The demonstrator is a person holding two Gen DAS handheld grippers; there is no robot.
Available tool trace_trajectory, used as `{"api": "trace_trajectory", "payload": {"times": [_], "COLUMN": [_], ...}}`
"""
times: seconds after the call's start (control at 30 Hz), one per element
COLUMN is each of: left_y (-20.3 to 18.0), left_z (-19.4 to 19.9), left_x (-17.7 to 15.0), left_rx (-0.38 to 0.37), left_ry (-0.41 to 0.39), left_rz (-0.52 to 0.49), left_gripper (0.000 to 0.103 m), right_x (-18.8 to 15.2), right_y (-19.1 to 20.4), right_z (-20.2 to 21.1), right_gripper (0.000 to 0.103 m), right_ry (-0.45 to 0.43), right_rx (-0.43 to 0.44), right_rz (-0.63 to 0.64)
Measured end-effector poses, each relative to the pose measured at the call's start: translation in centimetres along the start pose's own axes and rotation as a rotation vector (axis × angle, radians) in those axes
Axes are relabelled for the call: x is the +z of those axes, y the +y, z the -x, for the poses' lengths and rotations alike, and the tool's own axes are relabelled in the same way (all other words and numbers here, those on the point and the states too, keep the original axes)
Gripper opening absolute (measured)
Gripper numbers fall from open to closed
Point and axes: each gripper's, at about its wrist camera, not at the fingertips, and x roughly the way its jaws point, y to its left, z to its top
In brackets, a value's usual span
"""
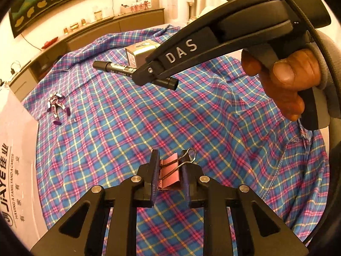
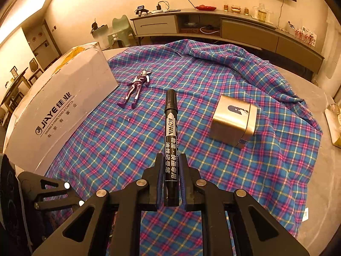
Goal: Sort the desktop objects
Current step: 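Grasp the pink binder clip with the left tool while the right grasps the black marker, then carry the binder clip and black marker over the cardboard box with both tools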
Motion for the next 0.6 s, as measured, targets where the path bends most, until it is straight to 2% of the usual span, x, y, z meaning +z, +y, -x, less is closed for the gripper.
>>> {"api": "trace_trajectory", "payload": {"times": [0.6], "left_y": [1.3], "left_z": [5.7], "left_x": [0.5], "left_rx": [0.046], "left_ry": [-0.102], "left_rz": [0.046], "left_gripper": [0.019], "right_x": [-1.2], "right_y": [3.1], "right_z": [3.7], "right_gripper": [0.015], "right_ry": [-0.022], "right_rx": [0.018], "right_rz": [0.016]}}
